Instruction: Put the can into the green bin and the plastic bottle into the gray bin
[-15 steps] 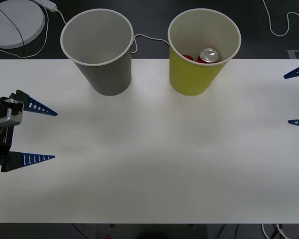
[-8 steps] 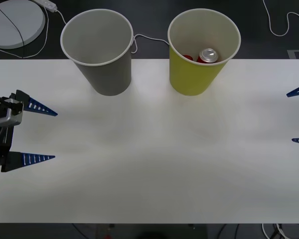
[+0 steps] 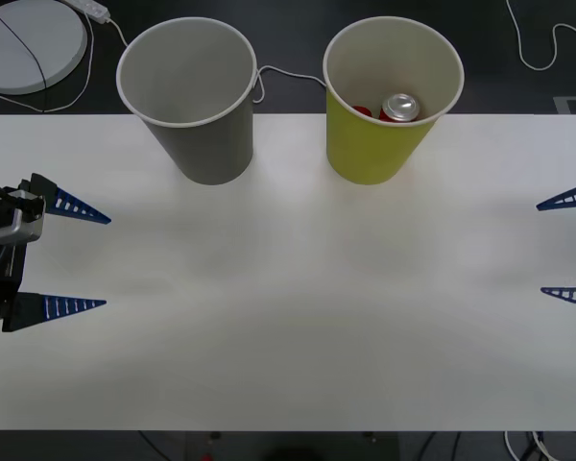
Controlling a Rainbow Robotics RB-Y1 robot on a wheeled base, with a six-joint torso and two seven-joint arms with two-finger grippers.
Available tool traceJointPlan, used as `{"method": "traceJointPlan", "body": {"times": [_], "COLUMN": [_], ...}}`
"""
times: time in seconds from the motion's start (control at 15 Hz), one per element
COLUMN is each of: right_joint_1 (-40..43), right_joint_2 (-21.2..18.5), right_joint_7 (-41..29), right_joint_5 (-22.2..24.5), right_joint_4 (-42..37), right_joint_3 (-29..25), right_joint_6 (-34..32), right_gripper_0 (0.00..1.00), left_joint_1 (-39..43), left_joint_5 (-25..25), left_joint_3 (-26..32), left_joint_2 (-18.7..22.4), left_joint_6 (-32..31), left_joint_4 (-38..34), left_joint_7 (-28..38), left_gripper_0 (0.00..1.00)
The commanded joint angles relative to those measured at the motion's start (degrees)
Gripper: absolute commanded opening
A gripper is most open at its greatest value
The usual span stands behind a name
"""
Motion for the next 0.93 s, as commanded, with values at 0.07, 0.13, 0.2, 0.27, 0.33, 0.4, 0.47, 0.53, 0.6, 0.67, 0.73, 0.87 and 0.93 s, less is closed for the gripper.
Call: {"method": "traceJointPlan", "body": {"times": [0.07,0.13,0.2,0.27,0.33,0.4,0.47,0.53,0.6,0.67,0.73,0.87,0.93], "right_joint_1": [0.7,0.9,0.9,1.0,1.0,1.0,0.9,0.9,0.9,0.9,0.9,0.9,0.9], "right_joint_2": [2.8,3.6,4.5,5.5,6.2,6.5,6.7,6.9,7.0,7.0,7.0,7.0,7.0], "right_joint_7": [1.1,1.5,1.8,2.2,2.4,2.6,2.7,2.8,2.9,2.9,2.9,2.9,2.9], "right_joint_5": [2.0,3.0,3.8,4.6,4.7,4.8,5.1,5.4,5.3,5.3,5.3,5.3,5.3], "right_joint_4": [-0.9,-1.6,-2.0,-2.3,-2.4,-3.0,-3.7,-4.1,-4.2,-4.2,-4.2,-4.2,-4.2], "right_joint_3": [-0.1,-0.1,-0.2,-0.2,-0.2,-0.1,0.1,0.1,0.1,0.1,0.1,0.1,0.1], "right_joint_6": [0.0,0.0,0.0,0.0,0.0,0.0,0.0,0.0,0.0,0.0,0.0,0.0,0.0], "right_gripper_0": [1.00,1.00,1.00,1.00,1.00,1.00,1.00,1.00,1.00,1.00,1.00,1.00,1.00], "left_joint_1": [0.0,0.0,0.0,0.0,0.0,0.0,0.0,0.0,0.0,0.0,0.0,0.0,0.0], "left_joint_5": [0.0,0.0,0.0,0.0,0.0,0.0,0.0,0.0,0.0,0.0,0.0,0.0,0.0], "left_joint_3": [0.0,0.0,0.0,0.0,0.0,0.0,0.0,0.0,0.0,0.0,0.0,0.0,0.0], "left_joint_2": [0.0,0.0,0.0,0.0,0.0,0.0,0.0,0.0,0.0,0.0,0.0,0.0,0.0], "left_joint_6": [0.0,0.0,0.0,0.0,0.0,0.0,0.0,0.0,0.0,0.0,0.0,0.0,0.0], "left_joint_4": [0.0,0.0,0.0,0.0,0.0,0.0,0.0,0.0,0.0,0.0,0.0,0.0,0.0], "left_joint_7": [0.0,0.0,0.0,0.0,0.0,0.0,0.0,0.0,0.0,0.0,0.0,0.0,0.0], "left_gripper_0": [1.00,1.00,1.00,1.00,1.00,1.00,1.00,1.00,1.00,1.00,1.00,1.00,1.00]}}
